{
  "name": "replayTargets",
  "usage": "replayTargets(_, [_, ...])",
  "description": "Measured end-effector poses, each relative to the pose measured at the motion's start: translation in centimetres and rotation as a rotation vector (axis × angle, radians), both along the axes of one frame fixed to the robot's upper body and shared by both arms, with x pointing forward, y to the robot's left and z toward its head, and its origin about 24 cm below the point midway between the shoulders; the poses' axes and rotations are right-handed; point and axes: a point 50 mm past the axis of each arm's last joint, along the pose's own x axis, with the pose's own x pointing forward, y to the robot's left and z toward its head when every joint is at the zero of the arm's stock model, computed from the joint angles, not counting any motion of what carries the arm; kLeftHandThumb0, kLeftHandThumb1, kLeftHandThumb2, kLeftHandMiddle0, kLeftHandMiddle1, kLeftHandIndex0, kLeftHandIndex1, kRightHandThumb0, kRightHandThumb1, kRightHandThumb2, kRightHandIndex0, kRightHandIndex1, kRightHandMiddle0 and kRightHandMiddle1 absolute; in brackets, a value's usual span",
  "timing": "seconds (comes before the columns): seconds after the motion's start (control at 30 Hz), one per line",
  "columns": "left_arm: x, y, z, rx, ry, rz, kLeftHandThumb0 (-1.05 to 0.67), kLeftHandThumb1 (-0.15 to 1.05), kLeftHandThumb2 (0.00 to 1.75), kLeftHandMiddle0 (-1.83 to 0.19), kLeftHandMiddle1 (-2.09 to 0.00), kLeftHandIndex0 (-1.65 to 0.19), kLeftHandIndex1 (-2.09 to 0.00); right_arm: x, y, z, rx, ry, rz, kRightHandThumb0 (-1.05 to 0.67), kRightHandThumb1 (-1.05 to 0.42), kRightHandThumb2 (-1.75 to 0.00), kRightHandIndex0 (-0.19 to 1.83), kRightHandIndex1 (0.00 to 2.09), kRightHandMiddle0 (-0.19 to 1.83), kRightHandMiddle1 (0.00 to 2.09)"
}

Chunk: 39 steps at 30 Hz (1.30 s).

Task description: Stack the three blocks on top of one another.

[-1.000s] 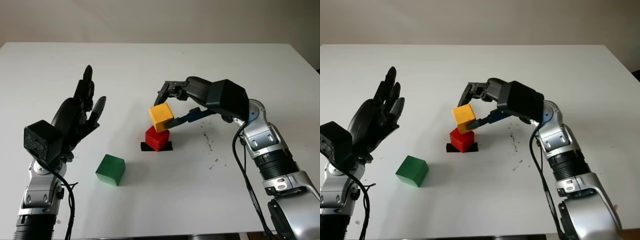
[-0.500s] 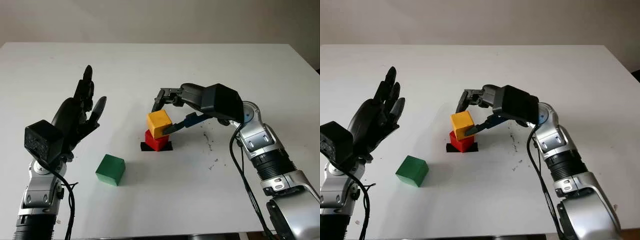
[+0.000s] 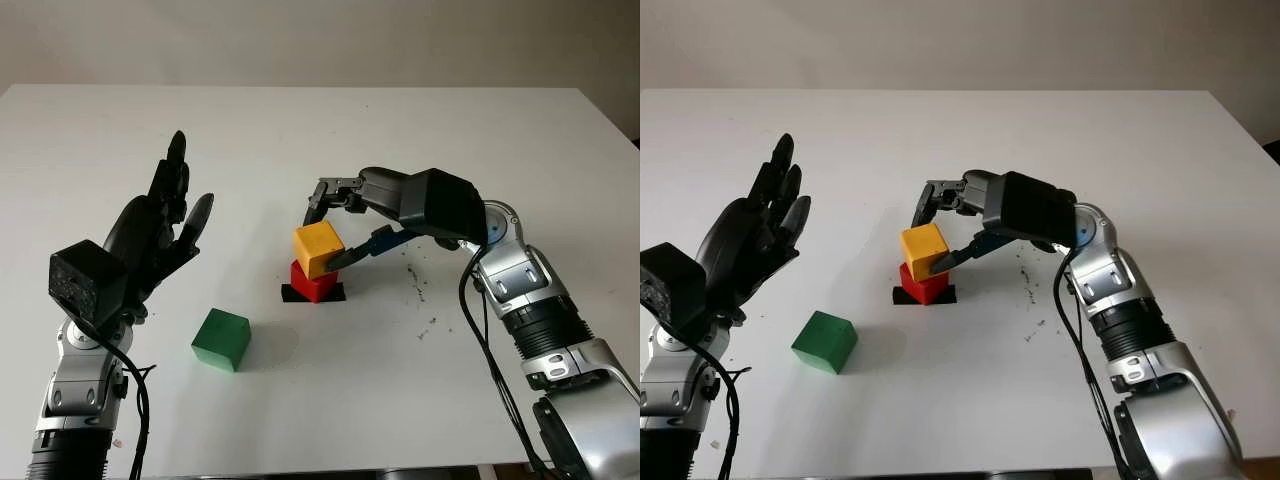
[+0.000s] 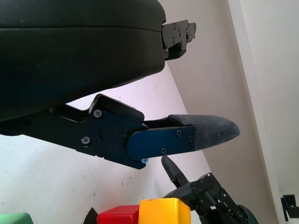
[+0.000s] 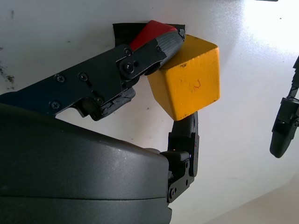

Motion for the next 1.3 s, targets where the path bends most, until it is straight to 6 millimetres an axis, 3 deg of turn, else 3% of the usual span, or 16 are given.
replayTargets(0.13, [0.0,0.0,0.0,0.003,-0.004,-0.001,-0.82,1.05,0.53,0.19,0.0,0.19,0.0,-0.1,-0.2,-0.3,-0.057,0.011,0.002,-0.61,-0.89,-0.05,0.08,0.02,0.12,1.09])
replayTargets(0.27, [0.0,0.0,0.0,0.002,-0.005,-0.002,-0.82,1.05,0.53,0.19,0.0,0.19,0.0,-0.2,-0.5,-0.3,-0.092,0.006,0.02,-0.69,-0.85,-0.05,-0.14,0.03,-0.01,0.45])
replayTargets(0.47, [0.0,0.0,0.0,0.001,-0.006,-0.002,-0.83,1.05,0.54,0.19,0.0,0.19,0.0,-0.8,-0.9,0.3,-0.16,-0.053,0.042,-0.82,-0.85,-0.06,-0.19,0.0,-0.18,0.03])
replayTargets(0.7, [-0.1,0.0,-0.1,0.0,-0.002,0.004,-0.83,1.05,0.52,0.19,0.0,0.19,-0.01,-1.5,-1.0,0.9,-0.161,-0.09,0.054,-0.89,-0.86,-0.06,-0.19,0.0,-0.19,0.0])
replayTargets(0.87, [-0.2,0.0,-0.3,0.002,0.006,0.004,-0.83,1.05,0.51,0.19,0.0,0.19,0.0,-2.2,-1.7,1.5,-0.068,-0.095,0.013,-0.9,-0.85,-0.05,-0.19,0.0,-0.19,0.0])
replayTargets(0.97, [-0.3,0.0,-0.4,0.003,0.007,0.006,-0.83,1.05,0.51,0.19,0.0,0.19,-0.01,-2.7,-3.1,1.9,0.063,-0.097,-0.084,-0.88,-0.98,-0.09,-0.19,0.0,-0.19,0.0])
replayTargets(1.1, [-0.4,-0.1,-0.4,0.002,0.006,0.006,-0.83,1.05,0.51,0.19,0.0,0.19,0.0,-4.0,-4.8,1.3,0.218,-0.114,-0.259,-0.79,-1.04,-0.48,-0.19,0.01,-0.19,0.02])
replayTargets(1.3, [-0.5,-0.1,-0.4,0.001,0.012,0.005,-0.85,1.05,0.52,0.19,0.0,0.19,0.0,-7.2,-6.0,-1.7,0.429,-0.053,-0.473,-0.76,-1.05,-0.7,-0.19,0.0,-0.19,0.0])
